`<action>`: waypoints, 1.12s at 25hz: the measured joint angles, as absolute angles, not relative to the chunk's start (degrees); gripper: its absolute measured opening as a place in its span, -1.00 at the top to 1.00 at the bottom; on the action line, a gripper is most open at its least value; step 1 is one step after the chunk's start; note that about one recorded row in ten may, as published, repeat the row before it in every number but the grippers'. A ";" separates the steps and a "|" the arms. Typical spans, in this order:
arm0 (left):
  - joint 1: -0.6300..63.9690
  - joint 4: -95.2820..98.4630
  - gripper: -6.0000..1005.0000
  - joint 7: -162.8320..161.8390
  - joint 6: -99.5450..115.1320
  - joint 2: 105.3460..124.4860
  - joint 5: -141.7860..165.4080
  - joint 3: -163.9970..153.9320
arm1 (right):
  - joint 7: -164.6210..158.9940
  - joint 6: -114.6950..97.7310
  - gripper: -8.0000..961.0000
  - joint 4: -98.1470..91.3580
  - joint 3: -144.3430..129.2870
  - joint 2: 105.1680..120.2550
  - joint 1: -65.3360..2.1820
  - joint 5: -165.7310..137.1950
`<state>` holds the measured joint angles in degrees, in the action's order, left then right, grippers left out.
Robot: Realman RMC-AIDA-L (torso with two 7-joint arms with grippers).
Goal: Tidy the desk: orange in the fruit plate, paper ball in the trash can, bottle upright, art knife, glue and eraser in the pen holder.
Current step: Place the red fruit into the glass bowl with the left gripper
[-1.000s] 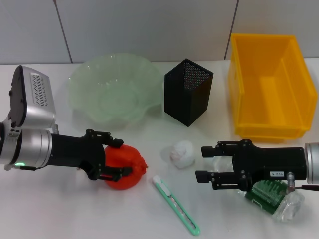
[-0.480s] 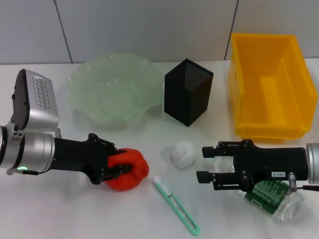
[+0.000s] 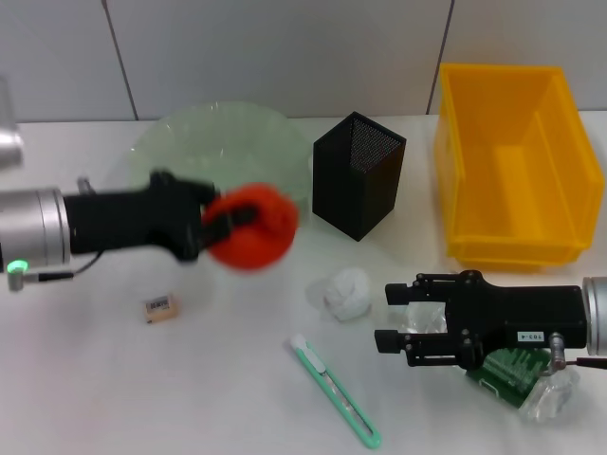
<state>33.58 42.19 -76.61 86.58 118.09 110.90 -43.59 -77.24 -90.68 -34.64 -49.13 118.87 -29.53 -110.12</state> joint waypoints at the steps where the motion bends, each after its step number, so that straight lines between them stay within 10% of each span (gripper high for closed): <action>1: 33.67 41.41 0.60 -76.32 85.85 118.11 108.27 -43.08 | -77.24 -90.68 -0.48 -34.64 -49.13 118.87 -29.53 -110.12; 20: 39.72 22.47 0.78 -59.02 54.92 118.80 83.98 -43.35 | -77.25 -90.59 -0.48 -34.15 -49.21 119.00 -29.99 -109.50; 28: 40.10 22.32 0.21 -59.17 54.74 118.82 83.64 -43.34 | -77.25 -90.68 -0.48 -34.10 -49.22 119.05 -29.94 -109.36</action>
